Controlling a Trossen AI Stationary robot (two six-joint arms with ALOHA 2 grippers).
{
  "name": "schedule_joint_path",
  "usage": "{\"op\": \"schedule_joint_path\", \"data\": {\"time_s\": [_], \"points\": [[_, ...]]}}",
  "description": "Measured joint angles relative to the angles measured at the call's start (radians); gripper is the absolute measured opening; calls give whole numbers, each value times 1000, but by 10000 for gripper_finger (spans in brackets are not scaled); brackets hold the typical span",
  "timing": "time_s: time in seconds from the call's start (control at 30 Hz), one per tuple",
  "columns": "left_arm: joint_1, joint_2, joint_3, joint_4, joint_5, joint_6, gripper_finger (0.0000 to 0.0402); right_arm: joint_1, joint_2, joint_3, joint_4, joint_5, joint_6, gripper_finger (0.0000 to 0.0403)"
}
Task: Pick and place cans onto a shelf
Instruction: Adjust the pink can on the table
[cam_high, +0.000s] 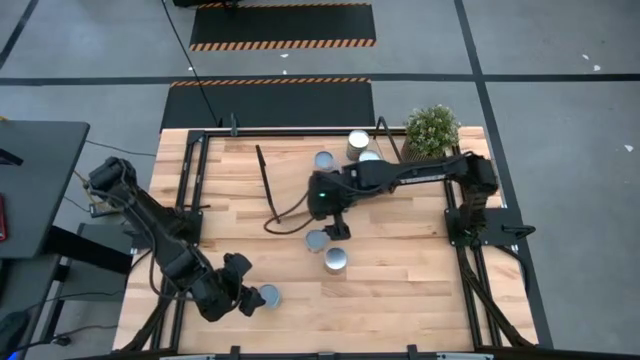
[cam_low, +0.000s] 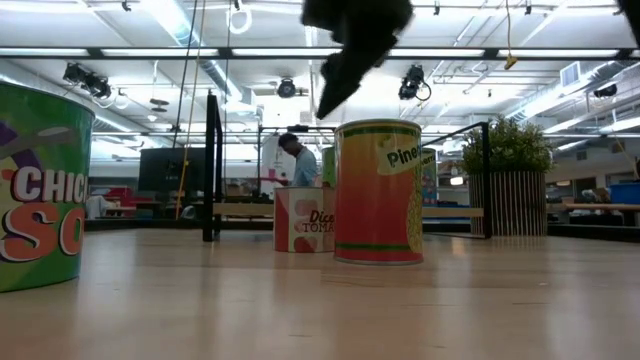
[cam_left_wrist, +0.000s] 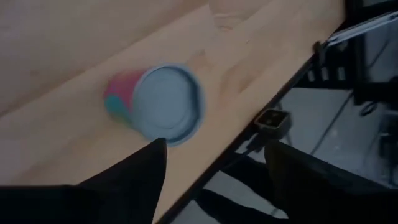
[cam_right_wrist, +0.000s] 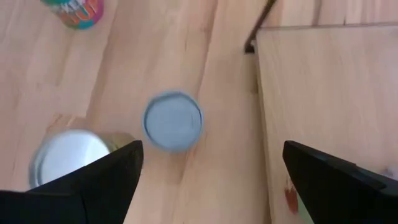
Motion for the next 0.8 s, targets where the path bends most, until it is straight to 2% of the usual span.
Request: {"op": "schedule_joint_path", "data": {"time_s": [0.2, 0.33, 0.53, 0.63, 0.8], "points": [[51, 0, 0, 56, -4, 12, 249, 1, -189, -288, 187, 5, -29, 394], [95, 0, 0, 47, -20, 54, 232, -13, -263, -406, 269, -27, -41, 394], [173, 0, 0, 18, -1, 116, 220, -32, -272, -439, 286, -36, -39, 394], [226, -7, 0, 3, 57, 173, 216, -26, -267, -431, 294, -48, 20, 394], [318, -36, 0, -67, 173, 351, 205, -18, -264, -428, 341, -48, 80, 392]]}}
